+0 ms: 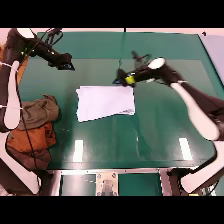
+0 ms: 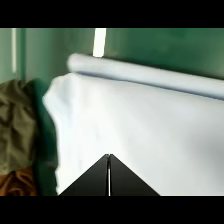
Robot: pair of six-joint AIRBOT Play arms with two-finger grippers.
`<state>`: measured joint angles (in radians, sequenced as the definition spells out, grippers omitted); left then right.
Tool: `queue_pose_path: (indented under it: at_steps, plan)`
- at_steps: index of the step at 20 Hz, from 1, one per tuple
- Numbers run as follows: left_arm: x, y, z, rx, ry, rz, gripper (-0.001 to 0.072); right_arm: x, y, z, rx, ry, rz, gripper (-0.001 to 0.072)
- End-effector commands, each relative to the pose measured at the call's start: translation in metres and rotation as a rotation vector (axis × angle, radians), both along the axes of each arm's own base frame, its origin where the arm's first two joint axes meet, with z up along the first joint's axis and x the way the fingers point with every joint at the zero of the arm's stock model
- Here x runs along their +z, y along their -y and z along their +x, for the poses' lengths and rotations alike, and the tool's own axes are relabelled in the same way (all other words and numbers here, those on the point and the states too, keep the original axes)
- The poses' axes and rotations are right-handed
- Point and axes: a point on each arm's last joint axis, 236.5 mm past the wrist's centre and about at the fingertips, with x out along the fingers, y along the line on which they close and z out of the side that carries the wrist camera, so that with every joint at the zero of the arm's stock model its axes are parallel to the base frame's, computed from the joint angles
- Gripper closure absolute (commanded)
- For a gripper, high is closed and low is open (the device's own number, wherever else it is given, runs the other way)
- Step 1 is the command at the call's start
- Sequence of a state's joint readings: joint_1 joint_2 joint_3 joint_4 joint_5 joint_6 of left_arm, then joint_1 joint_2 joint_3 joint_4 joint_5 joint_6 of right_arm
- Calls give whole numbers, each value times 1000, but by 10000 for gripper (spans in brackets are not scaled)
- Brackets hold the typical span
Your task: Fold the shirts.
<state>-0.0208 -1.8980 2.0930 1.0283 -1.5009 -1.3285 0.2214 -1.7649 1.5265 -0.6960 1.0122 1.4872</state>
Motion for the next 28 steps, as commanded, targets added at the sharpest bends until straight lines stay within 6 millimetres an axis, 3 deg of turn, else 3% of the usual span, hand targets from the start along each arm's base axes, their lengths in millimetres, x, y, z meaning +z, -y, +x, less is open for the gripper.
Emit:
queue_pose_path:
  at_steps: [1,2,3,5,8,11,14,15,17,18,20,22,25,28]
  plan:
    - [-9,-19,4,26,4,84,681,-15,108,-24,-107,-57,-132,508]
    - [-10,-21,7,35,14,92,682,-29,125,-31,-146,-98,-135,235]
    - [-9,-21,10,44,24,93,681,-45,137,-36,-164,-115,-145,156]
    - [-8,-22,13,68,25,88,681,-71,140,-41,-193,-134,-136,156]
    - [-7,-22,16,74,37,85,681,-90,98,-44,-134,-150,-48,156]
    - [-8,-22,15,72,33,86,682,-98,45,-48,-87,-146,33,157]
    - [-8,-22,15,75,31,85,682,-81,14,-39,-97,-116,120,157]
    - [-8,-22,14,76,30,85,681,-70,11,-31,-103,-95,141,176]
    - [-8,-22,14,88,21,81,681,-46,17,-12,-105,-46,168,680]
    - [-8,-22,14,88,19,81,681,-34,23,-3,-108,-26,183,698]
    - [-8,-22,14,92,18,80,681,-8,50,17,-142,27,203,699]
    - [-8,-22,12,89,11,81,681,14,101,28,-220,52,197,700]
    - [-8,-22,12,89,12,81,681,25,217,13,-352,23,41,700]
    - [-8,-22,12,89,11,81,681,43,342,-26,-546,6,-112,700]
